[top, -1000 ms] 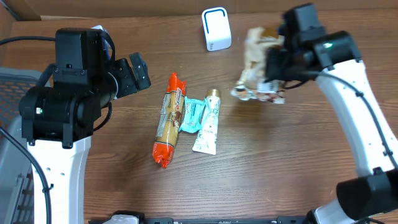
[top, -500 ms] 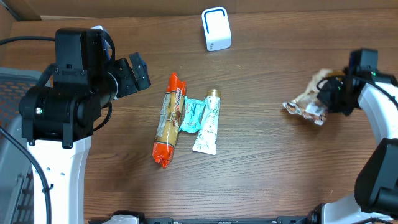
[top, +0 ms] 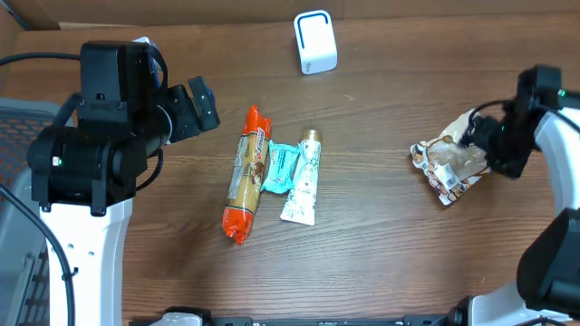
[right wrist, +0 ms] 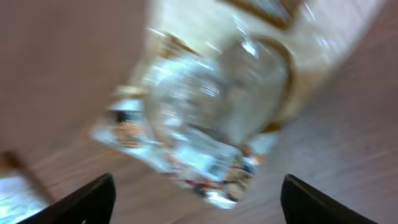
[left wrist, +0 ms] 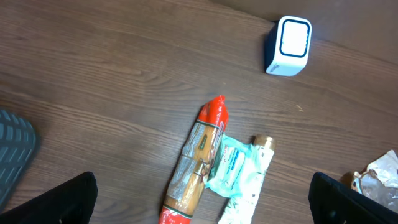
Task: Scan the item barcode
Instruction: 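Move the bag right and set it down on the table, then move the right gripper left to the white tube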
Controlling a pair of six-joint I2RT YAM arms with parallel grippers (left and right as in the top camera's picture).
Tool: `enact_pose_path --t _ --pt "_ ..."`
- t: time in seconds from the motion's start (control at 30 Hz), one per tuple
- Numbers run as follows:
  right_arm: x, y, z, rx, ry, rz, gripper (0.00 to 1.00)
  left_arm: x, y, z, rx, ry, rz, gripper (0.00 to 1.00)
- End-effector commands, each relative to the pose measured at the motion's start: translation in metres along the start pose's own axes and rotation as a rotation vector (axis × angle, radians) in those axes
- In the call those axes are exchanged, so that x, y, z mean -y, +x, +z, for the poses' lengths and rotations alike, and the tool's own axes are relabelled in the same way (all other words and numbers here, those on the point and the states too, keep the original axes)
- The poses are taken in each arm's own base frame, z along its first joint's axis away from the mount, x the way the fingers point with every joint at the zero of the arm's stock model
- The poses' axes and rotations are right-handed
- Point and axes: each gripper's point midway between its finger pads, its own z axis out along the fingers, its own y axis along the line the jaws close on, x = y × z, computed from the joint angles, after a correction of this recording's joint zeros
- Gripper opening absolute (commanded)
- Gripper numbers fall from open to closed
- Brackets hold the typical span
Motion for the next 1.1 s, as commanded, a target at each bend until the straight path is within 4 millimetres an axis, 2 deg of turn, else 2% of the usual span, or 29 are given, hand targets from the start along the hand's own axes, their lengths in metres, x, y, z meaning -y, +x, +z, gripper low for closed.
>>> enact_pose_path --t 0.0,0.1,0.23,0.3,0.37,0.43,0.47,0.53,0.7,1.0,1.07 --pt "-0.073 0.006 -0.043 0.04 -0.213 -0.217 0.89 -0.001 -0.005 -0.004 0.018 -0.001 -0.011 1.0" --pt "-0.114 0.023 -0.04 0.012 -0.316 -0.31 0.94 -0.001 -0.005 -0.004 0.018 -0.001 -0.011 1.0" --pt "-0.152 0.053 -0.017 -0.029 -0.339 -0.403 0.94 -0.001 -0.005 -0.004 0.018 -0.001 -0.011 0.99" --pt "-0.176 0.077 0.009 -0.063 -0.35 -0.425 0.92 0.0 -0.005 -0.004 0.018 -0.001 -0.01 1.0" --pt "-0.188 0.091 0.026 -0.078 -0.36 -0.428 0.86 0.0 -0.005 -0.004 0.018 -0.001 -0.01 1.0" --pt "-0.202 0.105 0.044 -0.09 -0.373 -0.435 0.85 0.0 -0.005 -0.004 0.018 -0.001 -0.01 1.0" --pt "-0.213 0.117 0.06 -0.092 -0.385 -0.458 0.83 0.0 -0.005 -0.004 0.018 -0.001 -0.01 1.0" --pt "-0.225 0.13 0.074 -0.089 -0.407 -0.492 0.82 0.0 -0.005 -0.004 0.018 -0.001 -0.01 1.0" --pt "-0.239 0.153 0.098 -0.086 -0.42 -0.554 0.72 0.0 -0.005 -0.004 0.018 -0.001 -0.01 1.0" --pt "-0.232 0.164 0.128 -0.127 -0.383 -0.499 0.48 0.0 -0.005 -0.004 0.018 -0.001 -0.01 1.0" --pt "-0.232 0.166 0.134 -0.135 -0.377 -0.503 0.47 0.0 -0.005 -0.004 0.018 -0.001 -0.01 1.0"
